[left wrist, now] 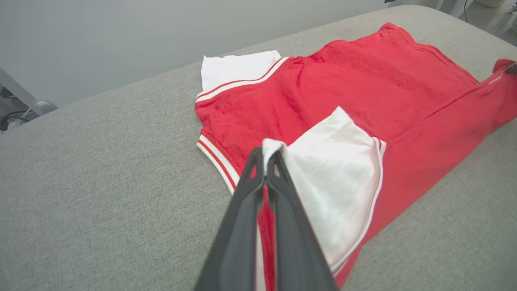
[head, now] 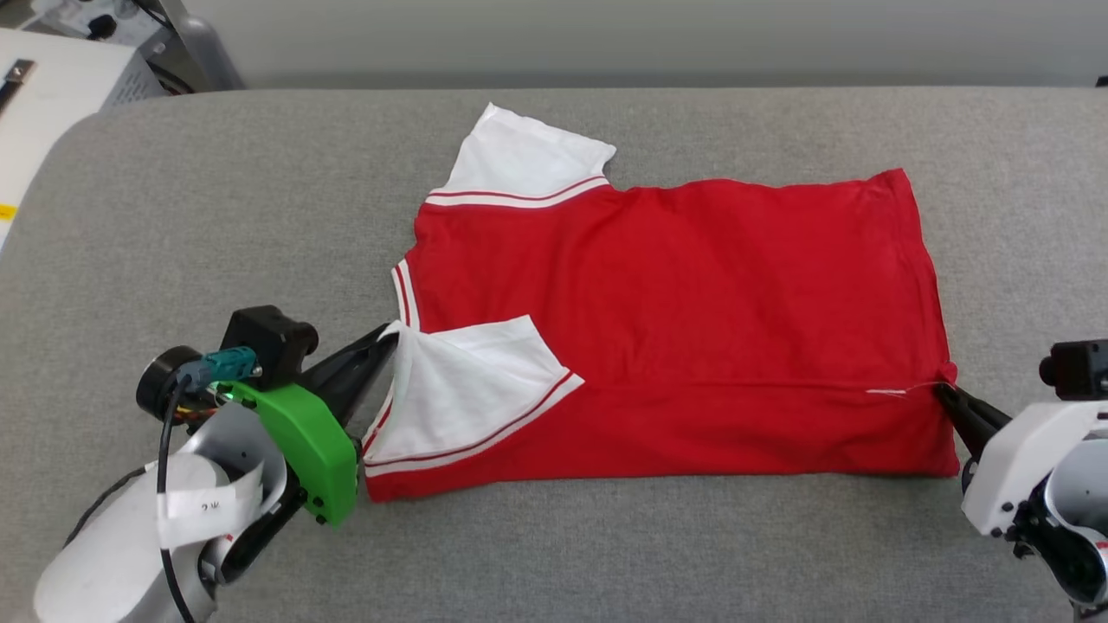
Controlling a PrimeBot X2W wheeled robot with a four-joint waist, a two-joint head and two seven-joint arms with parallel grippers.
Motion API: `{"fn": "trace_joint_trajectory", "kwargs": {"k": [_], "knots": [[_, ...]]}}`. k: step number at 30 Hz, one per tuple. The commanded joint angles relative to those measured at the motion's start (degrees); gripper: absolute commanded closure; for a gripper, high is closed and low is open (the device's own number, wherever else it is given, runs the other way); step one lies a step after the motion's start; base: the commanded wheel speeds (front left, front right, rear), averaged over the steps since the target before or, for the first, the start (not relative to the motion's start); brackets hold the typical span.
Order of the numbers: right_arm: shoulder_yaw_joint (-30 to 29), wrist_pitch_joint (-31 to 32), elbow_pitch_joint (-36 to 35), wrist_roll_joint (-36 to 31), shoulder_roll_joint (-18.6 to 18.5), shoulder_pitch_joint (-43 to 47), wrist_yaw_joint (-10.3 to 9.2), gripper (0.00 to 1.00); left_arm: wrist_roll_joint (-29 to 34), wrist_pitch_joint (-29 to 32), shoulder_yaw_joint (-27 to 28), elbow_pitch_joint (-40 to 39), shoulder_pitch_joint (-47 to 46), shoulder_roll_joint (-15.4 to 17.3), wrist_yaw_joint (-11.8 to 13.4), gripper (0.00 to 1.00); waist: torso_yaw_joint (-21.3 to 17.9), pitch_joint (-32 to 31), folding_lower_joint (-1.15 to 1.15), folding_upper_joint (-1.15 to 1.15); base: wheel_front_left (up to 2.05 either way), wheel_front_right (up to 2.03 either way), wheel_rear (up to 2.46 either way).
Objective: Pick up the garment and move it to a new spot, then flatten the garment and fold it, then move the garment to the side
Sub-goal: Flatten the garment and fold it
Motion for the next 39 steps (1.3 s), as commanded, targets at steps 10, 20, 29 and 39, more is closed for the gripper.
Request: {"fn": "trace_joint_trajectory", "kwargs": {"k": [10,20,29,39], "knots": [[5.7,-2.2,10.3,-0.3,-1.5,-9.6,-0.46,1.0,0.7,-0.8,-2.8,10.9,-7.4,-2.5,-1.6,1.0,-1.3,5.3,0.0,0.0,0.0,0.0,0.0],[9.2,-7.8,15.2,-0.1,-2.8,-11.5,-0.46,0.0,-0.6,-4.0,-4.4,20.2,-8.8,-6.7,-1.7,0.0,-0.4,2.3,0.0,0.0,0.0,0.0,0.0],[10.8,-14.3,10.4,-5.8,-5.9,-8.2,-0.46,0.0,-4.5,-12.6,0.7,19.2,-3.2,-7.6,2.1,0.0,-0.3,-3.2,0.0,0.0,0.0,0.0,0.0],[1.6,-3.3,-1.1,-11.8,-2.1,3.2,-0.46,0.0,-11.6,-6.2,3.0,3.8,10.6,-6.0,13.1,0.0,0.2,-5.2,0.0,0.0,0.0,0.0,0.0]]}}
